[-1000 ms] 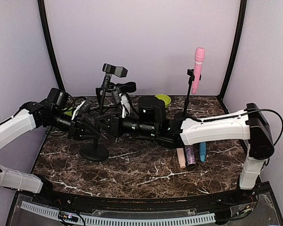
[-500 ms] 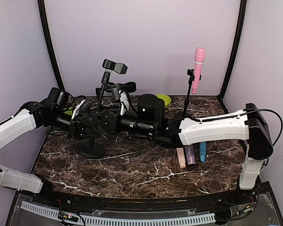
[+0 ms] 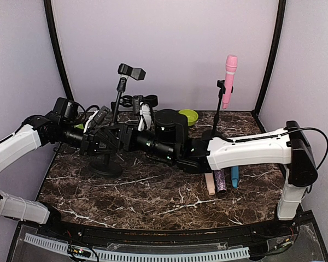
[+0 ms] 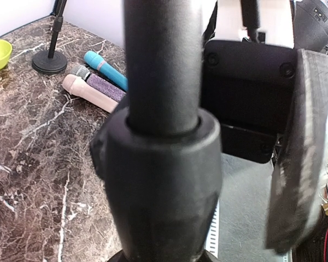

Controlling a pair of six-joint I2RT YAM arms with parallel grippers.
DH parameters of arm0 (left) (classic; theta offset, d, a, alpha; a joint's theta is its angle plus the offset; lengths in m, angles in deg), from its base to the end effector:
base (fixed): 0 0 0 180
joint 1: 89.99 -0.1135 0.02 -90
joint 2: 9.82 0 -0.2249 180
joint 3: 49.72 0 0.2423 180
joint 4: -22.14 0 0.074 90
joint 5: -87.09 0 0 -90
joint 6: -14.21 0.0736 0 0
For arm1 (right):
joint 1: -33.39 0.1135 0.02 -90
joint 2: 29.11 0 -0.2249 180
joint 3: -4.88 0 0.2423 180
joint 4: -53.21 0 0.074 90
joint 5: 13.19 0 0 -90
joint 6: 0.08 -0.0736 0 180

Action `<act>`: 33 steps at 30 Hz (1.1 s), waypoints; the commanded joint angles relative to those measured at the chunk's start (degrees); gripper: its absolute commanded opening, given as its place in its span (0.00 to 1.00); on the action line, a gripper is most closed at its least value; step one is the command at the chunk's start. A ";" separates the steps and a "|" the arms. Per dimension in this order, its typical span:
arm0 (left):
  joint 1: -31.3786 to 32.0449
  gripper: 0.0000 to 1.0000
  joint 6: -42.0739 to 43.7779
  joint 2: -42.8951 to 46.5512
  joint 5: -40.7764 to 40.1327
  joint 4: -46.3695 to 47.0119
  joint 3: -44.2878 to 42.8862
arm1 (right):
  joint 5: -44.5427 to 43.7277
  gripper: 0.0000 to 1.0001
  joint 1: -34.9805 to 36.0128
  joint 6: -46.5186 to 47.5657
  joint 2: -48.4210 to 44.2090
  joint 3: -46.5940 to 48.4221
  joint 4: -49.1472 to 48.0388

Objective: Remove the microphone from the stand

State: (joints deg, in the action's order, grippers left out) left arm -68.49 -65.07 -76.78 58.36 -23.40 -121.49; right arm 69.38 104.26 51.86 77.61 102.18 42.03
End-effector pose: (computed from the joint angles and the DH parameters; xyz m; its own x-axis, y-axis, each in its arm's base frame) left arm 0.2148 -0.1540 0.2694 -0.4487 0.2729 -0.8510 0.8935 0.1557 -0.4212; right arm 0.1632 0.4415 0.2937 -0.5435 0.2985 -0.7845 -0.7105 0.3341 0.6193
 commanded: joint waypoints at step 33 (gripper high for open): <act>-0.31 0.00 -6.96 -1.23 14.61 4.93 -5.51 | 28.96 0.00 -1.41 -1.92 0.24 0.61 -28.85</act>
State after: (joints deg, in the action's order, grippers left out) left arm -68.05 -64.17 -78.06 63.48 -26.05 -124.76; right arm 80.66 102.10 52.29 80.25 101.77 30.43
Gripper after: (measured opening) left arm 0.175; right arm 0.241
